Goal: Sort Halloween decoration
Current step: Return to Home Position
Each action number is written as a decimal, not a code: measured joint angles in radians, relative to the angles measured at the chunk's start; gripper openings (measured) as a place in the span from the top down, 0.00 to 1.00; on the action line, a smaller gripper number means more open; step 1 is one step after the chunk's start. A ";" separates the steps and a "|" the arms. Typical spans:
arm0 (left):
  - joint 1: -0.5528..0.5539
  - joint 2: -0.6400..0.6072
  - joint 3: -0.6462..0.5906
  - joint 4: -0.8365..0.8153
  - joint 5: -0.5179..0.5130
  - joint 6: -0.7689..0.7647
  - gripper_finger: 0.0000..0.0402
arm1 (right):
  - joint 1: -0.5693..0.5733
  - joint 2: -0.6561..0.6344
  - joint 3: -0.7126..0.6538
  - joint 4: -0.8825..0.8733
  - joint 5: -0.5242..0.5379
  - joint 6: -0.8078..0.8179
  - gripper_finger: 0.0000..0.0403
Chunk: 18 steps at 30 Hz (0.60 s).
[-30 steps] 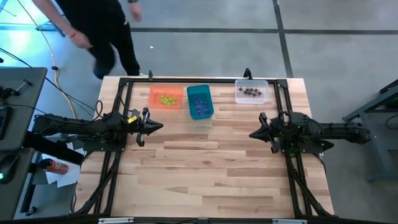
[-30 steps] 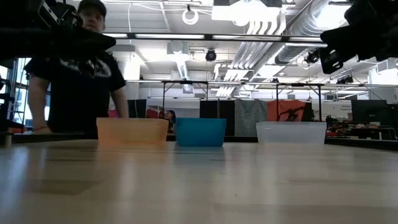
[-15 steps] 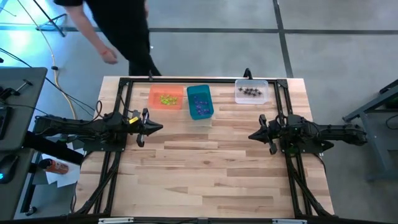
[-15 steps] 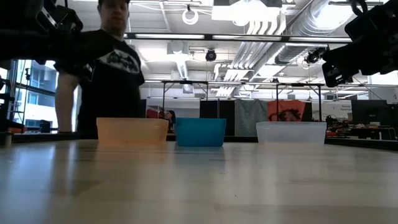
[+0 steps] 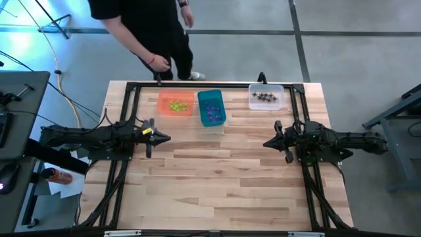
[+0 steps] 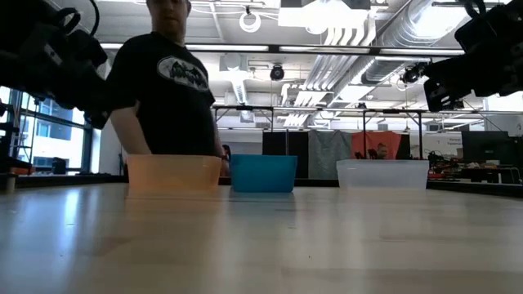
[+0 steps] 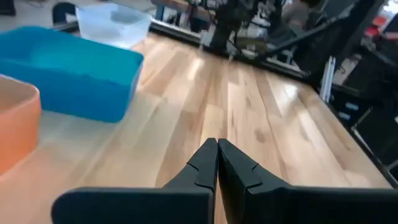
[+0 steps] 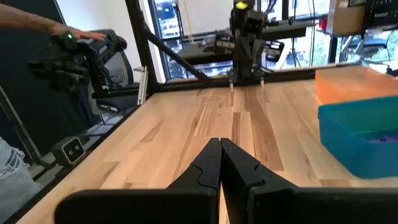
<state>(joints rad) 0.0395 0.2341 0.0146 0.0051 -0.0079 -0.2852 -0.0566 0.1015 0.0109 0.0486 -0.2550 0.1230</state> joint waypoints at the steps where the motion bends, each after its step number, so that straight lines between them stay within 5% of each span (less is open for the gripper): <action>1: 0.000 -0.002 0.001 0.008 -0.010 0.000 1.00 | 0.000 -0.012 0.000 0.000 0.000 0.000 1.00; 18: 0.000 -0.193 0.000 0.000 -0.022 0.000 1.00 | 0.000 -0.102 -0.001 0.006 -0.002 0.000 1.00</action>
<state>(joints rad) 0.0399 0.0415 0.0151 0.0055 -0.0296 -0.2853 -0.0566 -0.0002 0.0101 0.0551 -0.2570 0.1230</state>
